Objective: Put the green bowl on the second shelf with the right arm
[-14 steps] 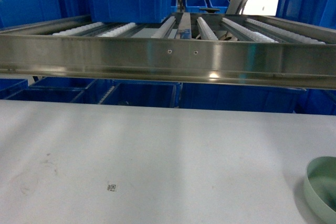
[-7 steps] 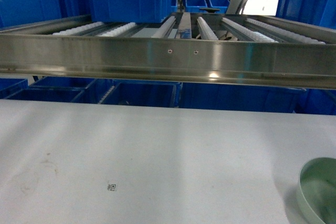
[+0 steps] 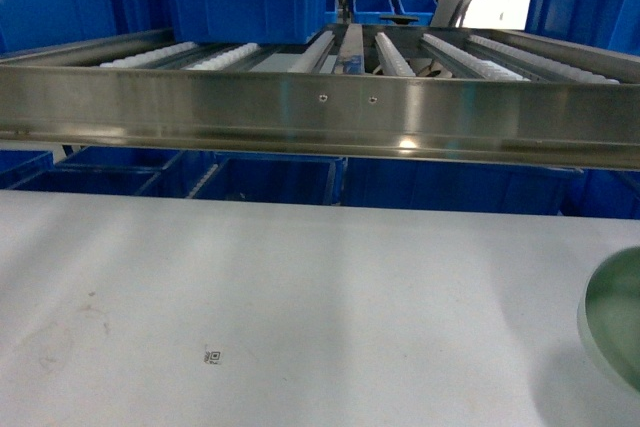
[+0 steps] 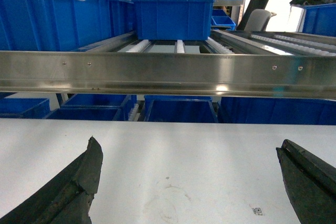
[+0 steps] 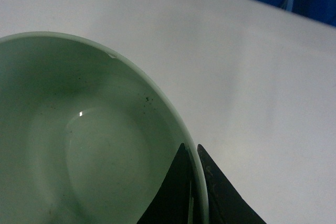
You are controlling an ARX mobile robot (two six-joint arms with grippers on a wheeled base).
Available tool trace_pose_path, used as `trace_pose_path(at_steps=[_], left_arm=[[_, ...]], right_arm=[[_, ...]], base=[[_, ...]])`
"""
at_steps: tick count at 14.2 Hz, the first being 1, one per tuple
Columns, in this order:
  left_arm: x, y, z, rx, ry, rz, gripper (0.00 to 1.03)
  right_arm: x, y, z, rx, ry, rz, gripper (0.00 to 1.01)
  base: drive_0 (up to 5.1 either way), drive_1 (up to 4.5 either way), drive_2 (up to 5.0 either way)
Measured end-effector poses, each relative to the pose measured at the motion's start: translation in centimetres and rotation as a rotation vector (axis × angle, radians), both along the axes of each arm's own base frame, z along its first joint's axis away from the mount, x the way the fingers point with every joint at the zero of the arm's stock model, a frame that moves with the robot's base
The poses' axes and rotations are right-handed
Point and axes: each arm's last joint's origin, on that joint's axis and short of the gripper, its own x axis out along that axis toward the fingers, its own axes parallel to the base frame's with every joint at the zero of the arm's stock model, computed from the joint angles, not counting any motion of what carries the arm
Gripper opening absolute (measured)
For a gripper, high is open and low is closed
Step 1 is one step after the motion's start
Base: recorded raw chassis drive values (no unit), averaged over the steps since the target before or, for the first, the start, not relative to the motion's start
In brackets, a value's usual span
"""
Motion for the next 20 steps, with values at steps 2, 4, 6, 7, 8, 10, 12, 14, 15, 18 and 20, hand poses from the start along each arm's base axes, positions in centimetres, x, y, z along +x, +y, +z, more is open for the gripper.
trace_pose_path(at_steps=[2, 4, 6, 7, 8, 10, 12, 14, 15, 18, 20], left_arm=[[0.0, 0.0, 0.0, 0.000, 0.000, 0.000, 0.98], [0.0, 0.0, 0.0, 0.000, 0.000, 0.000, 0.98], [0.0, 0.0, 0.0, 0.000, 0.000, 0.000, 0.98], [0.0, 0.0, 0.0, 0.000, 0.000, 0.000, 0.98], [0.0, 0.0, 0.0, 0.000, 0.000, 0.000, 0.98], [0.0, 0.0, 0.0, 0.000, 0.000, 0.000, 0.98], [0.0, 0.0, 0.0, 0.000, 0.000, 0.000, 0.98], [0.0, 0.0, 0.0, 0.000, 0.000, 0.000, 0.98], [0.0, 0.0, 0.0, 0.000, 0.000, 0.000, 0.98], [0.0, 0.0, 0.0, 0.000, 0.000, 0.000, 0.98], [0.0, 0.0, 0.0, 0.000, 0.000, -0.001, 0.98]], right_arm=[[-1.1, 0.6, 3.3, 0.027, -0.116, 0.011, 0.02], [-3.0, 1.0, 6.7, 0.061, -0.237, 0.004, 0.02], [-5.7, 1.5, 9.4, 0.073, -0.382, 0.000, 0.02], [-7.3, 1.7, 9.9, 0.097, -0.424, -0.005, 0.02], [-9.1, 1.7, 10.1, 0.133, -0.437, -0.015, 0.02], [-12.1, 1.8, 11.0, 0.171, -0.495, -0.037, 0.02], [-13.5, 2.1, 11.5, 0.202, -0.521, -0.036, 0.02], [-14.4, 2.2, 10.9, 0.224, -0.532, -0.049, 0.02], [-14.5, 2.2, 10.7, 0.228, -0.531, -0.055, 0.02], [-14.5, 2.2, 10.7, 0.231, -0.532, -0.058, 0.02], [-14.5, 2.1, 10.6, 0.232, -0.526, -0.070, 0.02]], base=[[0.0, 0.00, 0.0], [0.0, 0.00, 0.0], [0.0, 0.00, 0.0], [0.0, 0.00, 0.0], [0.0, 0.00, 0.0], [0.0, 0.00, 0.0], [0.0, 0.00, 0.0], [0.0, 0.00, 0.0], [0.0, 0.00, 0.0], [0.0, 0.00, 0.0], [0.0, 0.00, 0.0]])
